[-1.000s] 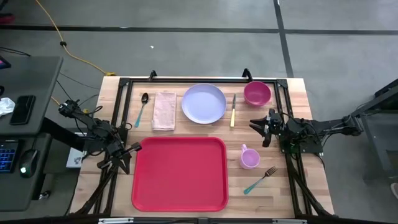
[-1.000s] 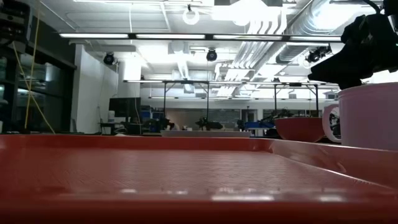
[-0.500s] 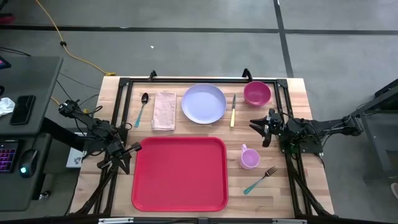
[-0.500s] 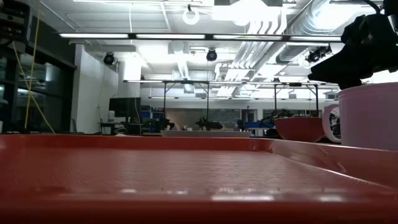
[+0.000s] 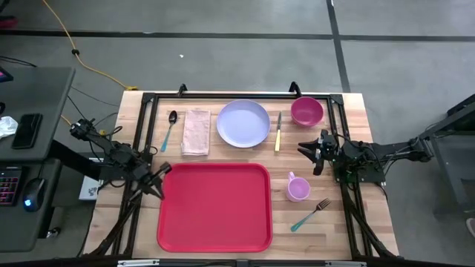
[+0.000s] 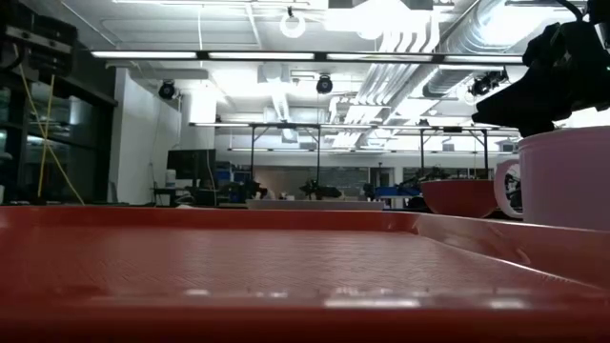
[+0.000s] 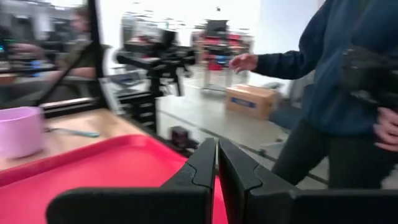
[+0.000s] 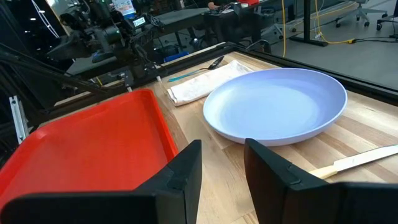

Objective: Set up tray
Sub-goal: Put the pink mug on the top left of the orange serving tray

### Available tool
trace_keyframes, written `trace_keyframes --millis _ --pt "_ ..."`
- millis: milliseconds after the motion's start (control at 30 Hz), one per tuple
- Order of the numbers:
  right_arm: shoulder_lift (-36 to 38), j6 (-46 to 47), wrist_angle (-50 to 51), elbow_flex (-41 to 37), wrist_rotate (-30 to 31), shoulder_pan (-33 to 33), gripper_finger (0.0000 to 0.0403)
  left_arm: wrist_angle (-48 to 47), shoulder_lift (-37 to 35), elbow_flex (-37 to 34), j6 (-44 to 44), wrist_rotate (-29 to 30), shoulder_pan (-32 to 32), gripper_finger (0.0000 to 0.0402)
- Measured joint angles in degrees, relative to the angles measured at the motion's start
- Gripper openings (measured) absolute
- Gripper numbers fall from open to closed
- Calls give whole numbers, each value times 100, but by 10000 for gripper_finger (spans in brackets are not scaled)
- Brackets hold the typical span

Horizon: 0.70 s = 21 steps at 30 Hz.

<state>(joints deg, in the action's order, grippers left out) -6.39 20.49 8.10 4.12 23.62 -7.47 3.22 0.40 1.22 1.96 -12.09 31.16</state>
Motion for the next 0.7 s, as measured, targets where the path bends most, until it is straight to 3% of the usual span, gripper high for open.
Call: trace_keyframes --millis 233,700 --pt "-2 0 -2 0 0 0 98 0 0 -1 6 1095 -2 49" --pt "0 80 -161 -22 14 0 98 -17 0 1 754 1114 -2 49"
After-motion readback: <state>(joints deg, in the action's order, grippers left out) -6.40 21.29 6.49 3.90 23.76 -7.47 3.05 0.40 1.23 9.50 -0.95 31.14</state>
